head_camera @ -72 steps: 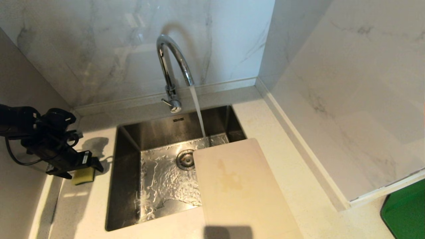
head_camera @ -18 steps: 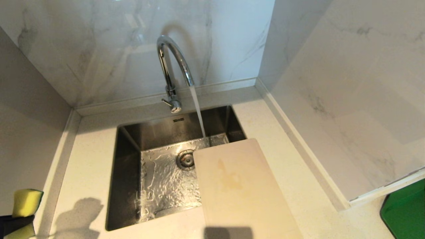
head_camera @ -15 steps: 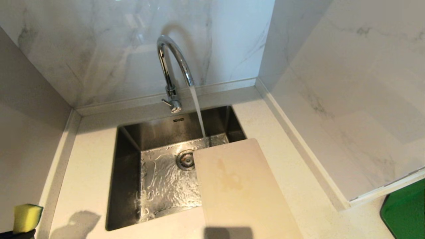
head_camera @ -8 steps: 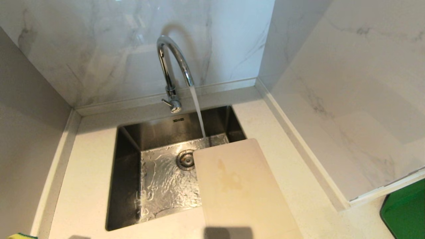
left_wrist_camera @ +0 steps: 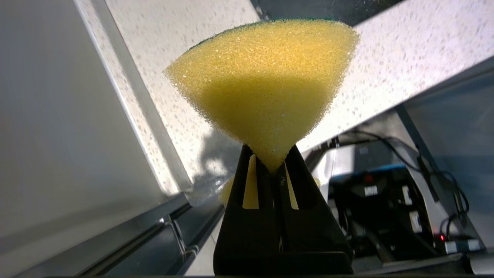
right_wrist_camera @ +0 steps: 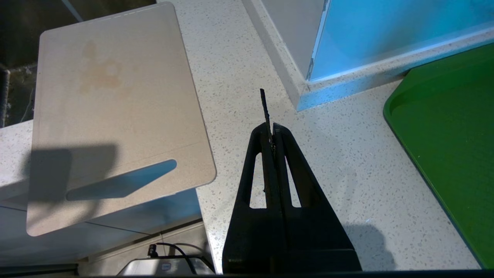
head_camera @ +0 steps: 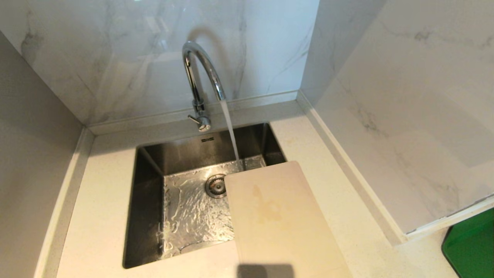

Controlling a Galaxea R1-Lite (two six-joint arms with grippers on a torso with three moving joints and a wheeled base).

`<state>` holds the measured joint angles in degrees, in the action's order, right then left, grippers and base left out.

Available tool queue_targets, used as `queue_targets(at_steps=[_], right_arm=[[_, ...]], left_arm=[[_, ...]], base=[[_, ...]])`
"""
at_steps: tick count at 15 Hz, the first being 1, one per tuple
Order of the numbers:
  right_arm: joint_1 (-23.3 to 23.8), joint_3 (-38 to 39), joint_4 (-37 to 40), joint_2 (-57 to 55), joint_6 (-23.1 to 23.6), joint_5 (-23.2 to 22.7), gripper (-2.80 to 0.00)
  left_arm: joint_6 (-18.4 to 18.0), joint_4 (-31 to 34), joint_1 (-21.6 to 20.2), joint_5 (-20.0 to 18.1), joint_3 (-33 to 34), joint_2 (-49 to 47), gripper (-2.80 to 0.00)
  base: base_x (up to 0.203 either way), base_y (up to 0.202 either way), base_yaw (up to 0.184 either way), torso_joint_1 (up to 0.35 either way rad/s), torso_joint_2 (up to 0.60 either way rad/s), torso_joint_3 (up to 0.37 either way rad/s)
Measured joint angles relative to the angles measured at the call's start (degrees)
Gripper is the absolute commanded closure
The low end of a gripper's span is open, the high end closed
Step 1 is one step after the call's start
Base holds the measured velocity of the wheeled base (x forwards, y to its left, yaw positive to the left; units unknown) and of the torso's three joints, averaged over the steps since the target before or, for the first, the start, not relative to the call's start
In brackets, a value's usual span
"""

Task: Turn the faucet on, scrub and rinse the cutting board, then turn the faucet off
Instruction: Pick up the cutting board

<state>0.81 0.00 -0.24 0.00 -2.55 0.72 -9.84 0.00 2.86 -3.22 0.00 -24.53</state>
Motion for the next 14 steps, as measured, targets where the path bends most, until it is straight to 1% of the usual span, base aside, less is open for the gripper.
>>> queue_targets(at_steps=[3,6,9,10,13,14], right_arm=[[0.01,0.0,-0.02,0.0,0.01,-0.01,0.0],[0.01,0.0,0.0,0.0,0.01,-0.01,0.0],[0.01,0.0,0.0,0.0,-0.01,-0.01,0.0],[0.01,0.0,0.01,0.0,-0.01,-0.01,0.0],[0.01,0.0,0.02,0.0,0.01,0.01,0.0],[0.01,0.0,0.01,0.0,0.01,-0.03,0.0]], left_arm=[[0.42,-0.21,-0.2,-0.02,0.0,6.02,0.0],[1.35,-0.22,-1.93,0.0,0.0,13.18,0.0],[2.01,-0.21,-2.67,0.0,0.0,20.12,0.0],[2.72,-0.16,-2.77,0.05,0.0,21.66,0.0],[6.5,-0.1,-2.86,2.56,0.0,23.8,0.0],[7.81,-0.18,-2.86,2.67,0.0,24.12,0.0]], base=[[0.0,0.0,0.0,0.0,0.0,0.0],[0.0,0.0,0.0,0.0,0.0,0.0],[0.0,0.0,0.0,0.0,0.0,0.0],[0.0,0.0,0.0,0.0,0.0,0.0],[0.0,0.0,0.0,0.0,0.0,0.0],[0.0,0.0,0.0,0.0,0.0,0.0]])
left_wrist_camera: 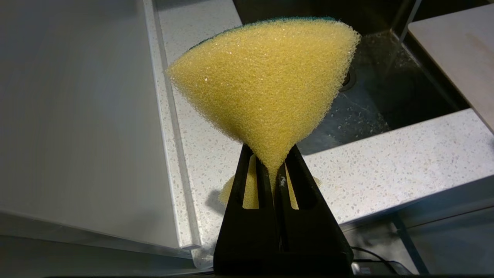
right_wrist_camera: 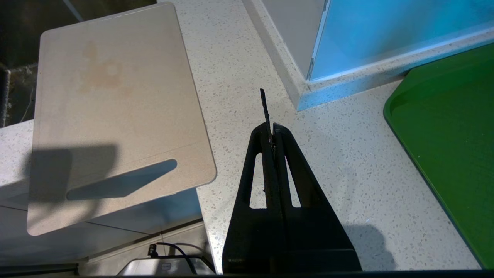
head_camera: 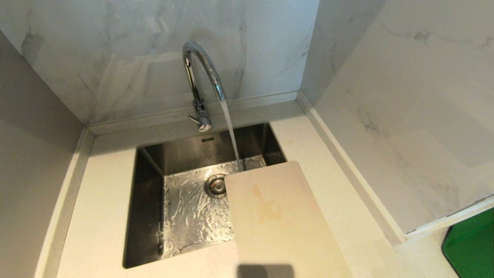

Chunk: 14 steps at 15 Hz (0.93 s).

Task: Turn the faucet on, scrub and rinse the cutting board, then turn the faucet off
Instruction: Pick up the cutting board

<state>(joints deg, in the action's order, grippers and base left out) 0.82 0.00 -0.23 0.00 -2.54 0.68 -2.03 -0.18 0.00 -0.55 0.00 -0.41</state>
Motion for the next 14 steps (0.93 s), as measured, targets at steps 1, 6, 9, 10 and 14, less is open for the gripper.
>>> queue_targets(at_steps=[1,6,9,10,14], right_arm=[[0.0,0.0,0.01,0.0,0.0,0.02,0.0],[0.0,0.0,-0.01,0.0,-0.05,0.05,0.0],[0.0,0.0,0.01,0.0,0.0,0.05,0.0],[-0.02,0.0,-0.01,0.0,0.0,0.04,0.0],[0.0,0.0,-0.01,0.0,0.0,0.0,0.0]], left_arm=[[0.71,-0.01,0.0,0.1,0.0,0.2,0.0],[1.34,-0.06,0.0,0.11,-0.02,0.43,0.0],[1.34,-0.06,0.0,0.1,-0.02,0.46,0.0],[1.32,-0.06,0.0,0.11,0.0,0.46,0.0],[1.33,-0.06,0.0,0.12,0.0,0.43,0.0]], base=[[0.0,0.0,0.0,0.0,0.0,0.0],[0.0,0.0,0.0,0.0,0.0,0.0],[0.0,0.0,0.0,0.0,0.0,0.0],[0.0,0.0,0.0,0.0,0.0,0.0],[0.0,0.0,0.0,0.0,0.0,0.0]])
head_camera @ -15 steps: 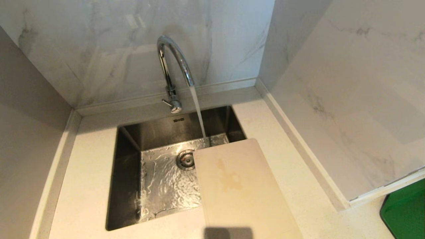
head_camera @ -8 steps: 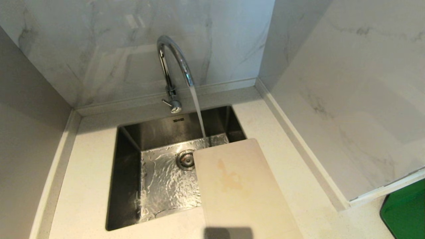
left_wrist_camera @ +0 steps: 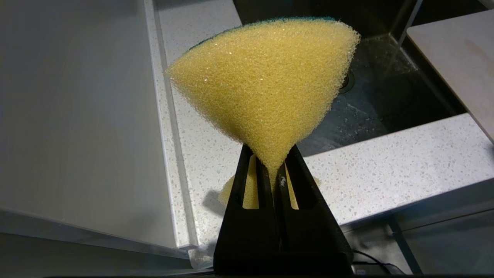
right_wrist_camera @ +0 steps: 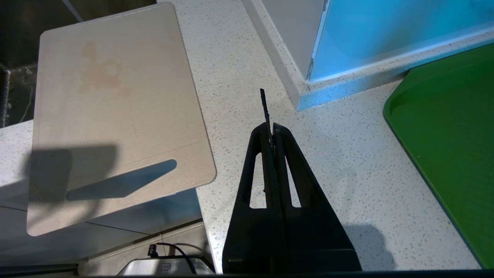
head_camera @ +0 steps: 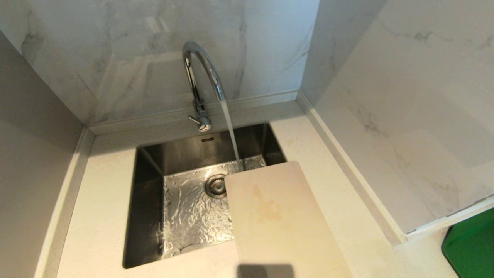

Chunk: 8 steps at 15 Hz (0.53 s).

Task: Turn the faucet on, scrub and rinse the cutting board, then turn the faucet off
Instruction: Pick up the cutting board

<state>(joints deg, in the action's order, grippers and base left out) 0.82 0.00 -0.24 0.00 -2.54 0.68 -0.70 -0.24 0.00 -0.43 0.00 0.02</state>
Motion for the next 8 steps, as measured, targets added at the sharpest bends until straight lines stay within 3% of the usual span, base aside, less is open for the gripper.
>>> queue_targets(at_steps=[8], right_arm=[[0.0,0.0,0.0,0.0,0.0,0.02,0.0]], left_arm=[[0.0,0.0,0.0,-0.01,0.0,0.0,0.0]], base=[[0.0,0.0,0.0,0.0,0.0,0.0]])
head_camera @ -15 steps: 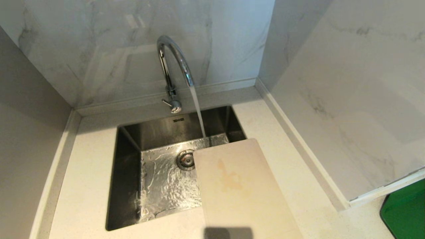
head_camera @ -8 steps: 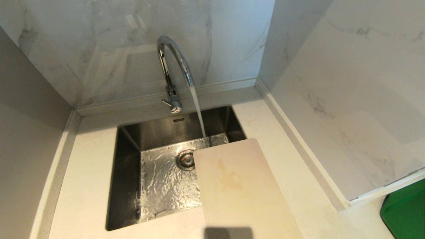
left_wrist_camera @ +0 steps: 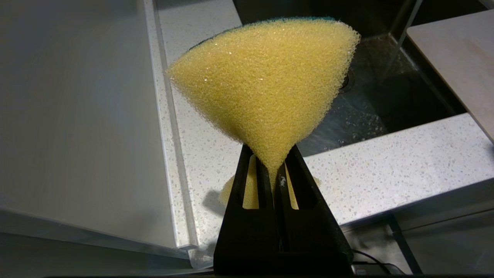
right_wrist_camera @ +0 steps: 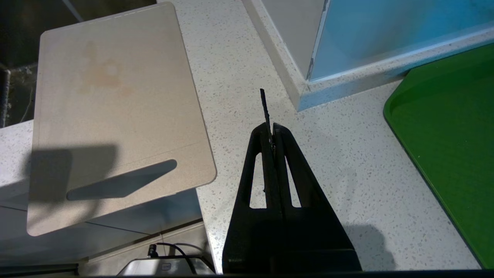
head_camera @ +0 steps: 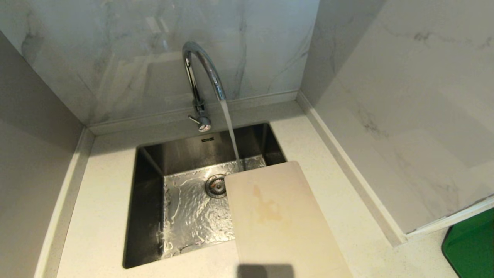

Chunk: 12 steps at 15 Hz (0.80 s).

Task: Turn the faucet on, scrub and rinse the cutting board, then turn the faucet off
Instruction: Pick up the cutting board

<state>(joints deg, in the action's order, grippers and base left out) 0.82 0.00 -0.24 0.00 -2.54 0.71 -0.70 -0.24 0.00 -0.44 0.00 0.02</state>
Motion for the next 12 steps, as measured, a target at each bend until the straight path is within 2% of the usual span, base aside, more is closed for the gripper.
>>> queue_targets(at_steps=[7,12], right_arm=[[0.0,0.0,0.01,0.0,-0.1,0.01,0.0],[-0.05,0.0,0.0,0.0,-0.1,0.0,0.0]], left_arm=[[-0.09,0.04,0.0,-0.07,0.0,-0.02,0.0],[-0.18,0.27,0.0,0.02,0.0,-0.02,0.0]], base=[[-0.002,0.0,-0.008,0.003,0.0,0.0],[-0.199,0.0,0.01,0.002,0.0,0.002]])
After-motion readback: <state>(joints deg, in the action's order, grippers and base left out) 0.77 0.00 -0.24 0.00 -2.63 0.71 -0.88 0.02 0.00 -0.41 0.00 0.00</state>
